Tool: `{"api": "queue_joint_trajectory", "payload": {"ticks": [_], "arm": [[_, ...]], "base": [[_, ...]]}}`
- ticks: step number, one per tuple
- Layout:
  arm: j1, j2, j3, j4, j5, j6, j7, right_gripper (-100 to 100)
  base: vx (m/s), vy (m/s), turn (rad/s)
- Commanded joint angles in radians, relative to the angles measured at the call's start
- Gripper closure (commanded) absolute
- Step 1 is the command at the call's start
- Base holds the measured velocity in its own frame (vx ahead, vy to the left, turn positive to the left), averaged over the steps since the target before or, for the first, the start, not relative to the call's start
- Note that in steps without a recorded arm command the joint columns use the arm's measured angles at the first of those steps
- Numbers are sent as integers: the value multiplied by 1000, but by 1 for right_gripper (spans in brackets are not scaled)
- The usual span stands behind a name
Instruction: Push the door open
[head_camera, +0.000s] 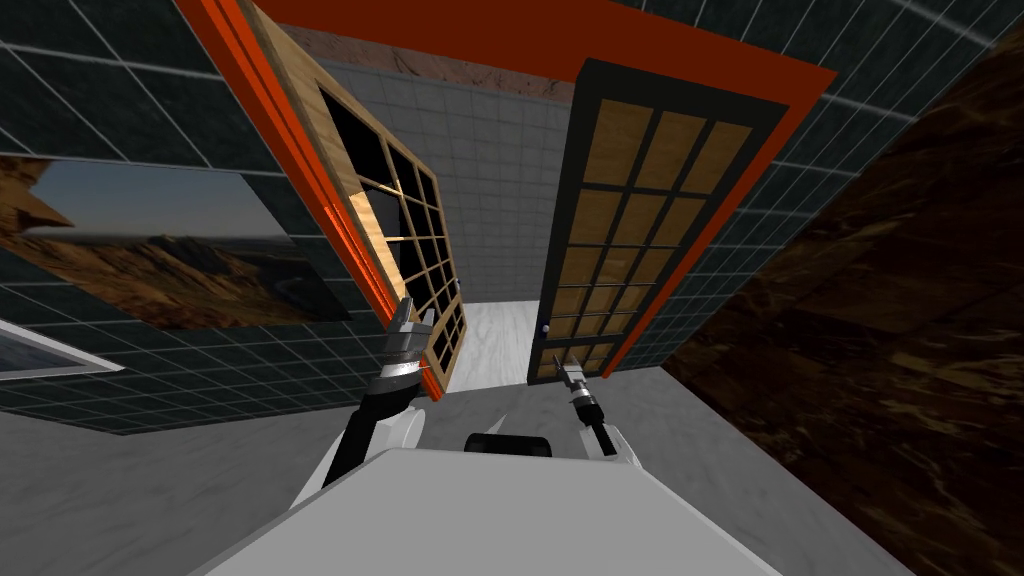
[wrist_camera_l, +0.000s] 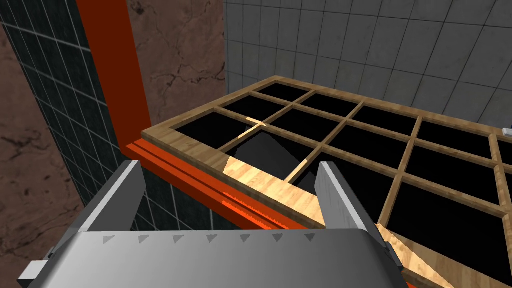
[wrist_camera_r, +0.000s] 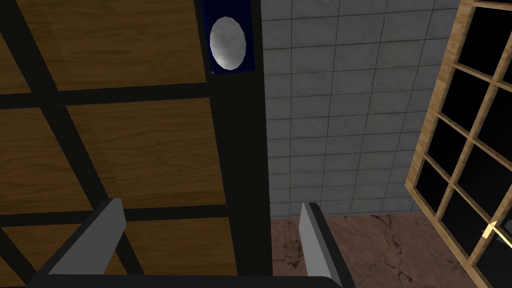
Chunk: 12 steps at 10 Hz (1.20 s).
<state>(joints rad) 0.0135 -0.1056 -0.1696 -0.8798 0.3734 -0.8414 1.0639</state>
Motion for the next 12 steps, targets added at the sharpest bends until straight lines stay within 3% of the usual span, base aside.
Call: {"api": "queue_joint_trajectory", "payload": {"ticks": [1, 7, 12], "arm": [[-12, 0, -3, 33, 7, -9, 24, -100], [-53, 3, -15, 160, 40, -38, 122, -100], [-53, 10, -24, 166, 32, -44, 129, -100]], "base": [[87, -6, 3], [100, -19, 4], [131, 4, 19]]}}
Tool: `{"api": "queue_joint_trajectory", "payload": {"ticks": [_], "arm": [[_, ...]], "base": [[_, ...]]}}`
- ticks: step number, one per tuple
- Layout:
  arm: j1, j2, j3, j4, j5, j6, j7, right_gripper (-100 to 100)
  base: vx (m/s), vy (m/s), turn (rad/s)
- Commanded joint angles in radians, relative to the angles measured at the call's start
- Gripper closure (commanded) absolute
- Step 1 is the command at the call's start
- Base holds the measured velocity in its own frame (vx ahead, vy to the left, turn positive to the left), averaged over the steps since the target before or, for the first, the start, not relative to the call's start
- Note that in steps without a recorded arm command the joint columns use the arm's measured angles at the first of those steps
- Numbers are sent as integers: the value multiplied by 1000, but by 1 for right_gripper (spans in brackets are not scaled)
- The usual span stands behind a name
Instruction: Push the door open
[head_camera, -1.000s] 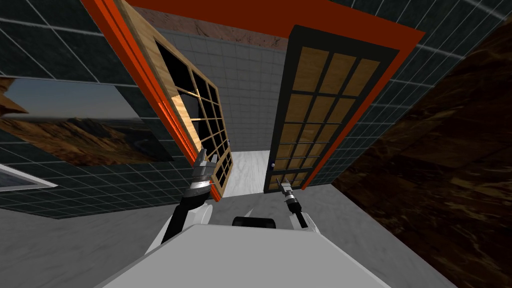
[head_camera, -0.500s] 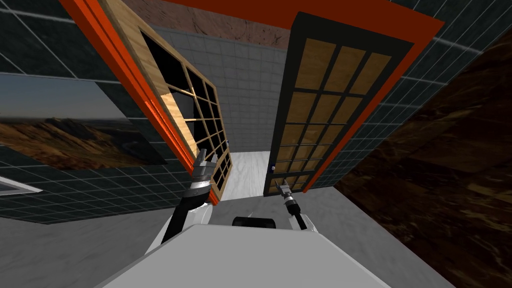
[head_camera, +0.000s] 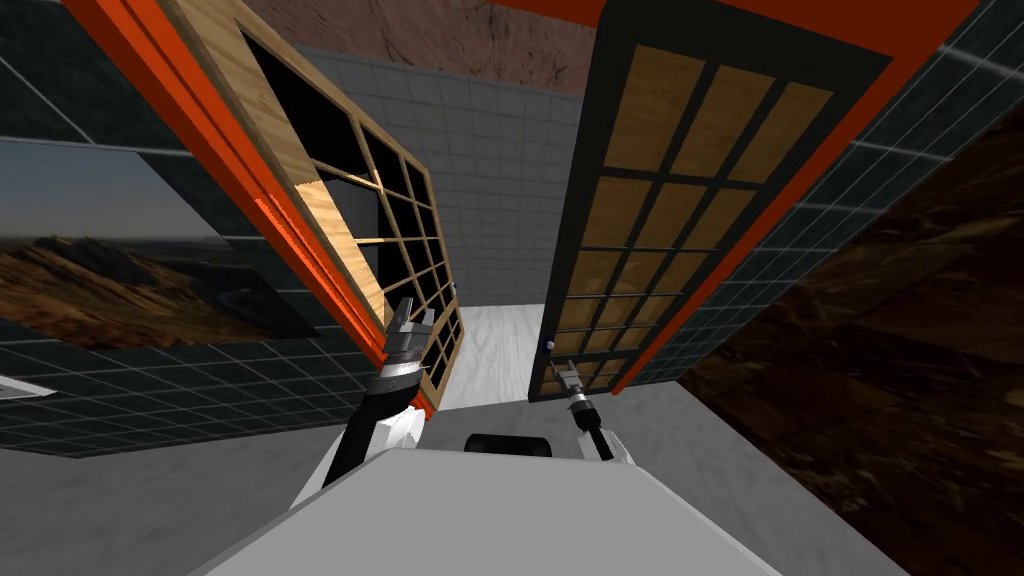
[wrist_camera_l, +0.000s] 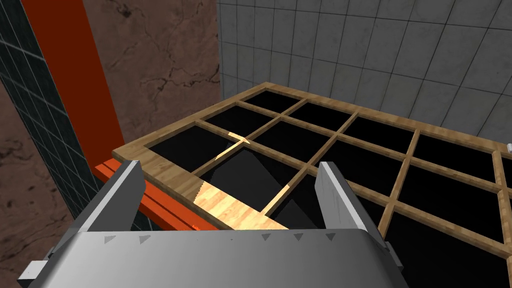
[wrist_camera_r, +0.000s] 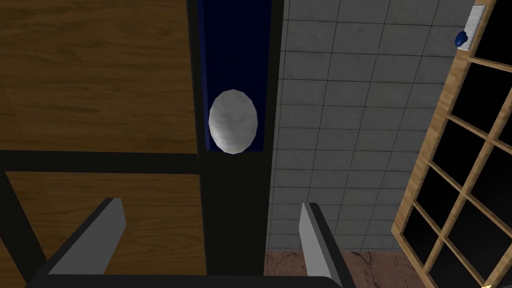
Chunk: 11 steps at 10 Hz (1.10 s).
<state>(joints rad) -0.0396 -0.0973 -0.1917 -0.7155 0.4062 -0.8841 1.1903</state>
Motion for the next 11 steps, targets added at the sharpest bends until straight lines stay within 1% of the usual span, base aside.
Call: {"api": "queue_joint_trajectory", "payload": {"ticks": [1, 5, 6, 7, 11], "arm": [[0, 4, -4, 4, -2, -2, 7, -100], [1, 18, -12, 12, -5, -5, 22, -100], [0, 15, -11, 12, -5, -5, 19, -100], [0, 15, -11, 12, -5, -5, 19, 100], [0, 15, -11, 12, -5, -5, 19, 100]], "base": [[203, 53, 33], [198, 22, 27], [86, -4, 10], [-12, 1, -7], [-10, -1, 5]]}}
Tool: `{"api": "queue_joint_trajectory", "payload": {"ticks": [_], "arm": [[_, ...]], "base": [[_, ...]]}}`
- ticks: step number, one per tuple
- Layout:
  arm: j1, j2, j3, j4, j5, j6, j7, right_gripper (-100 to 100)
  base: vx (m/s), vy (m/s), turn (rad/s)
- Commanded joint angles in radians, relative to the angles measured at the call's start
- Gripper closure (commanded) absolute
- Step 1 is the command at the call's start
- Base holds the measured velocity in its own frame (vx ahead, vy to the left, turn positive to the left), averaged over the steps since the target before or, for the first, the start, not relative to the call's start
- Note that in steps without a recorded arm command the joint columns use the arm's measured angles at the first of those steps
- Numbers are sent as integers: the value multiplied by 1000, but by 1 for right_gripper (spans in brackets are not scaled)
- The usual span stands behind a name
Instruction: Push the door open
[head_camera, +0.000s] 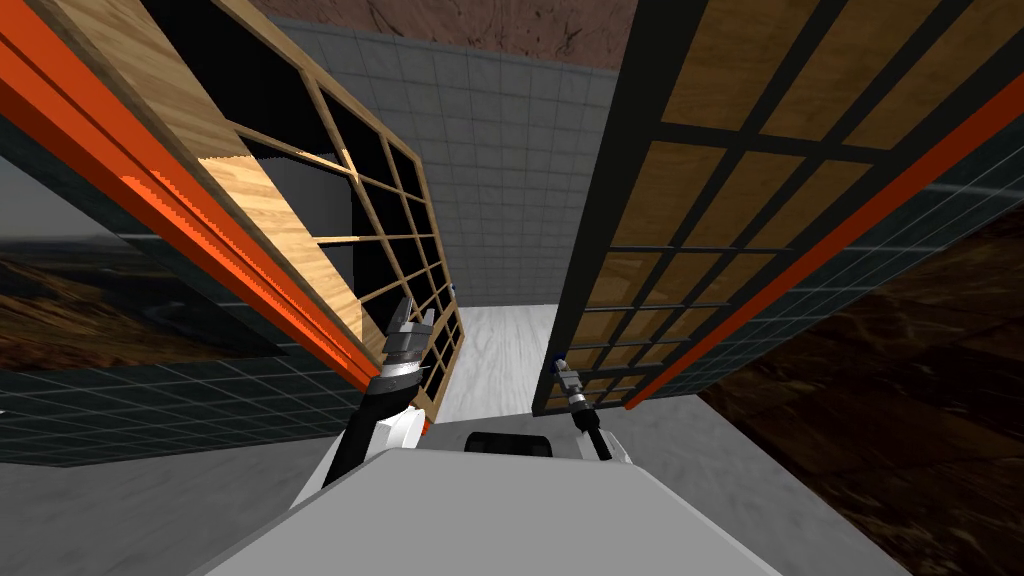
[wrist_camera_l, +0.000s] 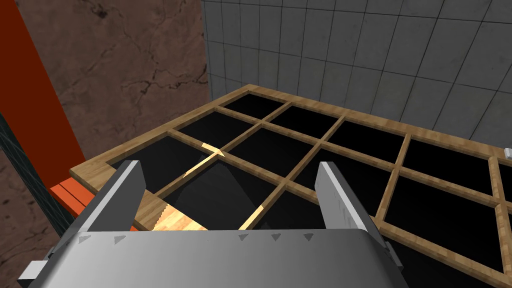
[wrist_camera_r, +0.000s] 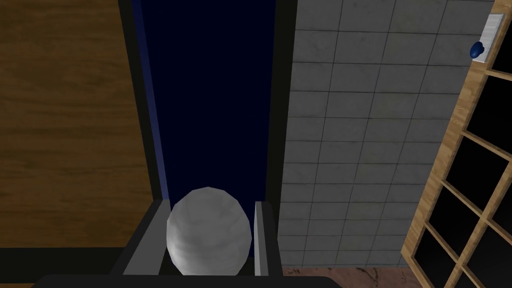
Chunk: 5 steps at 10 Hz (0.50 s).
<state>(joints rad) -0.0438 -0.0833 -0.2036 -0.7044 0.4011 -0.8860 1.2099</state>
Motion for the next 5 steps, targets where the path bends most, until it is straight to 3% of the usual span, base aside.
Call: {"api": "queue_joint_trajectory", "payload": {"ticks": [1, 5], "arm": [[4, 1, 1, 1, 0, -3, 0, 100], [6, -4, 3, -7, -39, -1, -97, 100]], "base": [[0, 0, 0], [30, 2, 25]]}}
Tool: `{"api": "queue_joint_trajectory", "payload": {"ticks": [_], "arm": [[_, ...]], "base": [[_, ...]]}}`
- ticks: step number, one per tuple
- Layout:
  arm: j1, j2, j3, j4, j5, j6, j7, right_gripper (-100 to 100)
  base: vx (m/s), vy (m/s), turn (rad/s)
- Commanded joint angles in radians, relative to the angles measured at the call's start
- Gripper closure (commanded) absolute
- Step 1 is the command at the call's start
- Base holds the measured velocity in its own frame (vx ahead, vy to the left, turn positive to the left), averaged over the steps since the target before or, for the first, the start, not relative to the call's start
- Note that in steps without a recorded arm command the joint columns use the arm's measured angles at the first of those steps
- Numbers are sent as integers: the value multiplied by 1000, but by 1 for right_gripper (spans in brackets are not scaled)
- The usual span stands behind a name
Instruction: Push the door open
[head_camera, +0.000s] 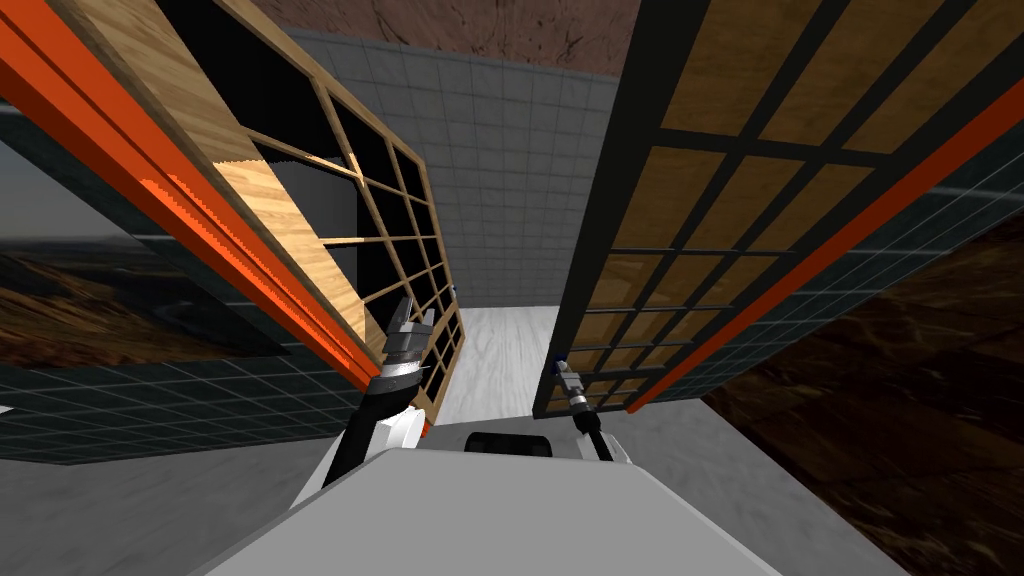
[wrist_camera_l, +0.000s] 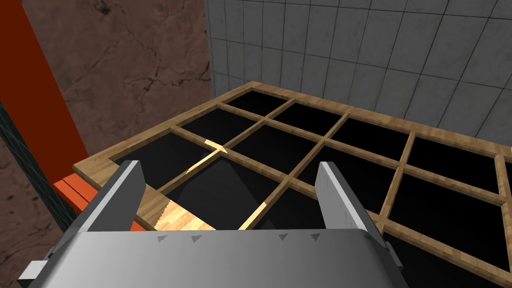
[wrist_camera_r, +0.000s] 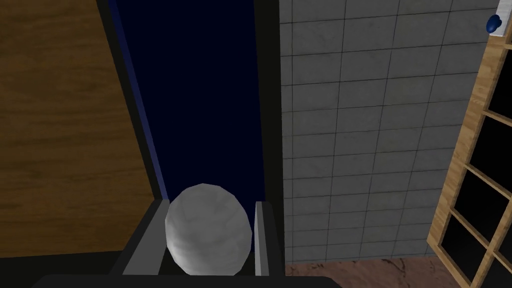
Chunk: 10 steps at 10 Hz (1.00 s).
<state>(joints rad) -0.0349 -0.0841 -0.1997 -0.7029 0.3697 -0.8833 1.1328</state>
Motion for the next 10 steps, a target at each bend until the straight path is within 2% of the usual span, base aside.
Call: {"api": "queue_joint_trajectory", "payload": {"ticks": [1, 6, 7, 9, 10], "arm": [[-2, -4, -1, -10, -17, -4, -42, 100], [6, -8, 4, -21, -77, -5, -175, 100], [6, -8, 4, -21, -77, -5, -183, 100], [10, -9, 6, -27, -107, -5, -247, 100], [10, -9, 6, -27, -107, -5, -252, 100]], "base": [[39, -3, 31], [45, 0, 36], [45, 0, 15], [46, -2, 38], [37, 0, 16]]}}
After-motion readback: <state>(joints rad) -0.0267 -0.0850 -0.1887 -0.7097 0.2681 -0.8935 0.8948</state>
